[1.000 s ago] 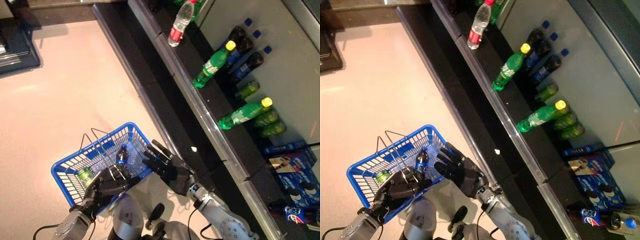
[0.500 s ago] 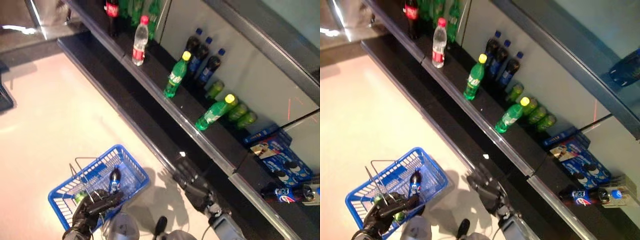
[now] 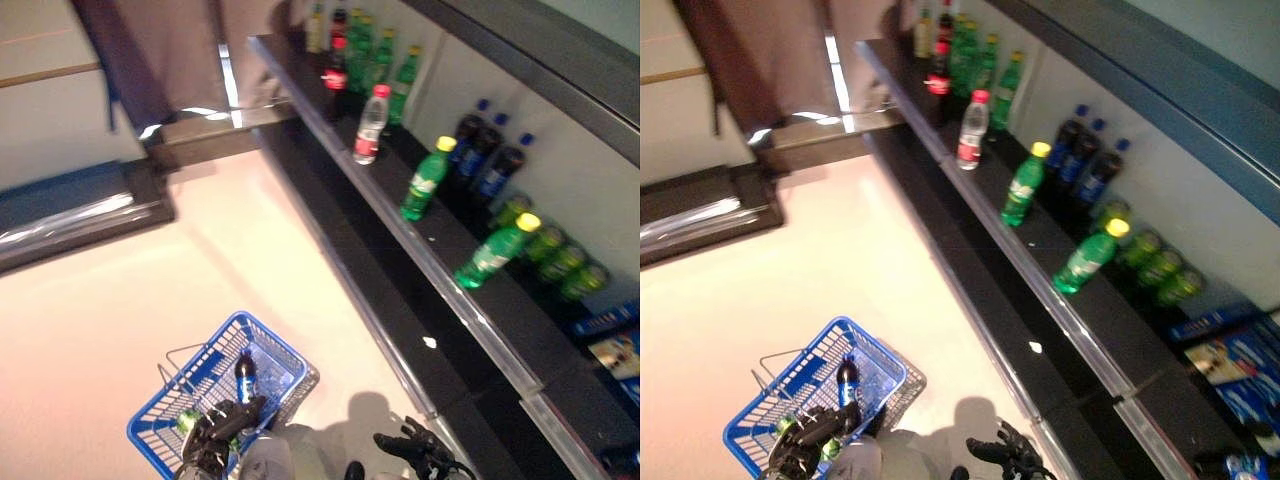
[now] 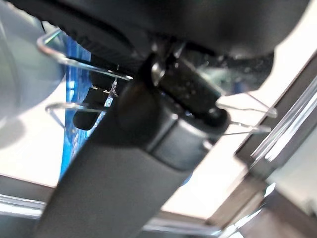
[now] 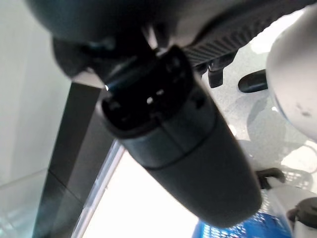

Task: Pick up the drink and place into the basket.

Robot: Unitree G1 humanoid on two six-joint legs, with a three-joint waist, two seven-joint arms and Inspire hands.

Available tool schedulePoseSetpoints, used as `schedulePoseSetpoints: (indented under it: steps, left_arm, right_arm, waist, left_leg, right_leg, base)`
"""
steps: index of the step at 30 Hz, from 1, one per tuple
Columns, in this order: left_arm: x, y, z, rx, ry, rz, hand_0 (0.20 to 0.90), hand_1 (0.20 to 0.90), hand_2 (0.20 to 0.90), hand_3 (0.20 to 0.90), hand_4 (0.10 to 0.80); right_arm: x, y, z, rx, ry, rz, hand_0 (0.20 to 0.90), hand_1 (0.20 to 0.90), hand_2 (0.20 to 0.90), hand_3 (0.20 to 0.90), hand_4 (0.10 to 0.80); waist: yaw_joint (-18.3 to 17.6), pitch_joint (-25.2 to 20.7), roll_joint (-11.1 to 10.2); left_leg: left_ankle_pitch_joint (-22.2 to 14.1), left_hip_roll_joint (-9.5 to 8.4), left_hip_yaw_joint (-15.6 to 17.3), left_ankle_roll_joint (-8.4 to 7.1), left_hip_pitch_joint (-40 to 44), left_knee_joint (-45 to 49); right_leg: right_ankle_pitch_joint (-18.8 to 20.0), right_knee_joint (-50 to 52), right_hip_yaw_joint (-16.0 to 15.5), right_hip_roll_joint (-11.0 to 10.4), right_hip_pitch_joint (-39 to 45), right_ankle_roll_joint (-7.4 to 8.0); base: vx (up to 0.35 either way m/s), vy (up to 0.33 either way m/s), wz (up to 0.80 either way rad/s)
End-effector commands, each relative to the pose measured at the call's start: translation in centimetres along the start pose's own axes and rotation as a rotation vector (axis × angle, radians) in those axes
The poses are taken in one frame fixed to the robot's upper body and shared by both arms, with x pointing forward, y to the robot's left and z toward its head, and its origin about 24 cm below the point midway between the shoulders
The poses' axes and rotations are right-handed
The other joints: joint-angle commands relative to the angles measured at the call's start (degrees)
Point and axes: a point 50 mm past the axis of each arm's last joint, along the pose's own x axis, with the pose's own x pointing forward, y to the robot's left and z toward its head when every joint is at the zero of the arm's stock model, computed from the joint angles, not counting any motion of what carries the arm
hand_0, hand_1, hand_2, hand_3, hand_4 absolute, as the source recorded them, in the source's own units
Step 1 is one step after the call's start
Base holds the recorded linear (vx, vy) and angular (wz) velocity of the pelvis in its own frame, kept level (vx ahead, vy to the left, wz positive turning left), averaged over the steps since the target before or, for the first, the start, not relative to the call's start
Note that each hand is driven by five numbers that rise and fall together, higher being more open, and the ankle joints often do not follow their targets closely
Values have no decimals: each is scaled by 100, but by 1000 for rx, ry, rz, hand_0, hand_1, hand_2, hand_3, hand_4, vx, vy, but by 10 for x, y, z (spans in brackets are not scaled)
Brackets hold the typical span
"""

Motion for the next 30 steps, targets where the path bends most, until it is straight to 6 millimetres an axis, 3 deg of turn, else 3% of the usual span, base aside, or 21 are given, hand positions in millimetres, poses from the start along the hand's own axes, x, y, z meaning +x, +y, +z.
schedulePoseSetpoints:
  steps: [1,4,5,7,9,12,14,15,17,18,20,21,22,23,24,25,26,28,30]
  left_arm:
    - [-6,-14,33,-31,-260,-89,300,300,300,200,100]
    - [-6,-3,14,-101,-200,-6,300,300,300,200,100]
    - [-6,-3,14,-101,-200,-6,300,300,300,200,100]
    - [0,-11,13,-117,-176,-17,300,300,300,200,100]
    - [4,-14,13,-98,-159,-26,300,300,300,200,100]
    - [4,-12,13,-50,-164,-36,300,300,300,200,100]
    - [3,-8,15,-24,-172,-34,300,300,300,200,100]
    - [3,-6,16,-16,-174,-38,300,300,300,200,100]
    - [3,-4,18,3,-179,-45,300,300,300,200,100]
    - [4,-3,20,14,-181,-55,300,300,300,200,100]
    - [6,-6,23,-17,-180,-63,300,300,300,200,100]
    - [7,-8,23,-33,-179,-64,300,300,300,200,100]
    - [9,-11,23,-61,-180,-66,300,300,300,200,100]
    - [9,-11,23,-62,-180,-66,300,300,300,200,100]
    - [11,-15,21,-71,-187,-78,300,300,300,200,100]
    - [11,-16,21,-72,-187,-82,300,300,300,200,100]
    - [13,-20,20,-86,-187,-102,300,300,300,200,100]
    - [14,-24,21,-85,-186,-111,300,300,300,200,100]
    - [16,-27,19,-81,-172,-117,300,300,300,200,100]
  right_arm:
    - [-5,-33,-8,-53,19,-83,900,900,900,900,800]
    - [-8,-49,-18,-86,11,-117,900,900,900,900,800]
    - [-8,-49,-18,-86,11,-117,900,900,900,900,800]
    - [-5,-52,-17,-101,3,-126,900,900,900,900,800]
    - [-4,-54,-19,-99,5,-159,900,900,900,900,800]
    - [-4,-57,-33,-30,64,-218,900,900,900,900,800]
    - [-4,-55,-37,-41,69,-266,900,900,900,900,800]
    - [-4,-55,-36,-49,60,-284,900,900,900,900,800]
    - [-3,-55,-34,-33,55,-299,900,900,900,900,800]
    - [-1,-54,-30,-9,45,-307,900,900,900,900,800]
    - [-2,-53,-31,12,51,-289,900,900,900,900,800]
    - [-2,-54,-31,16,49,-286,900,900,900,900,800]
    - [-1,-59,-27,22,38,-291,900,900,900,900,800]
    - [-1,-59,-27,22,37,-291,900,900,900,900,800]
    - [-1,-66,-24,32,34,-298,900,900,900,900,800]
    - [-1,-68,-24,34,34,-299,900,900,900,900,800]
    - [-1,-70,-26,49,43,-300,900,900,900,900,800]
    - [-1,-70,-30,65,64,-303,900,900,900,900,800]
    - [-3,-70,-38,86,93,-311,900,900,900,900,800]
  waist:
    - [-76,-361,195]
    - [-239,-414,153]
    - [-237,-411,154]
    - [-394,-383,228]
    - [-435,-307,231]
    - [-421,-213,213]
    - [-438,-138,267]
    - [-458,-122,329]
    - [-527,-115,412]
    - [-628,-124,405]
    - [-735,-146,273]
    - [-753,-132,228]
    - [-736,-118,106]
    - [-739,-102,116]
    - [-818,-110,-18]
    - [-848,-102,-18]
    - [-998,-132,-64]
    - [-1140,-150,-57]
    - [-1280,-251,-47]
  left_leg:
    - [499,10,-268,-389,-16,-42]
    - [455,388,74,-486,38,121]
    - [451,389,75,-486,40,124]
    - [331,450,455,-504,52,168]
    - [113,227,582,-438,13,450]
    - [-178,-106,732,-178,-3,706]
    - [-319,-389,740,58,107,693]
    - [-349,-436,716,128,143,652]
    - [-362,-504,652,228,210,557]
    - [-367,-612,532,286,217,551]
    - [-470,-878,456,269,133,779]
    - [-533,-962,472,258,101,898]
    - [-609,-1127,624,213,0,1046]
    - [-630,-1119,620,213,9,1067]
    - [-671,-1315,666,180,-35,1147]
    - [-722,-1332,654,179,-10,1183]
    - [-908,-1415,636,215,136,1200]
    - [-1212,-1449,525,290,404,1243]
    - [-1342,-1490,388,354,698,1494]
  right_leg:
    - [667,327,413,44,-726,-24]
    - [758,238,596,-172,-709,86]
    - [757,239,597,-171,-707,86]
    - [804,352,633,-488,-893,275]
    - [868,494,754,-790,-919,447]
    - [962,1014,749,-1248,-980,657]
    - [1334,1772,895,-1395,-1251,636]
    - [1387,2104,973,-1342,-1370,588]
    - [1244,2415,1122,-1034,-1509,515]
    - [907,2252,1161,-532,-1483,434]
    - [637,1519,1059,-45,-1308,183]
    - [603,1229,987,26,-1225,115]
    - [829,593,843,88,-1181,94]
    - [836,573,838,97,-1153,94]
    - [1347,-223,947,250,-1294,149]
    - [1471,-406,970,286,-1318,175]
    - [1855,-563,988,310,-1724,290]
    - [2043,-468,846,330,-2125,326]
    - [1895,-19,817,439,-2327,198]
  base:
    - [41,238,9]
    - [104,392,18]
    - [96,423,-32]
    - [140,581,-9]
    - [213,501,11]
    - [253,397,14]
    - [295,468,12]
    - [231,414,7]
    - [207,303,15]
    - [234,209,27]
    - [318,190,46]
    - [354,148,55]
    - [209,72,45]
    - [365,97,11]
    - [288,68,0]
    - [582,103,10]
    - [465,45,9]
    - [603,13,-4]
    - [609,-23,-8]
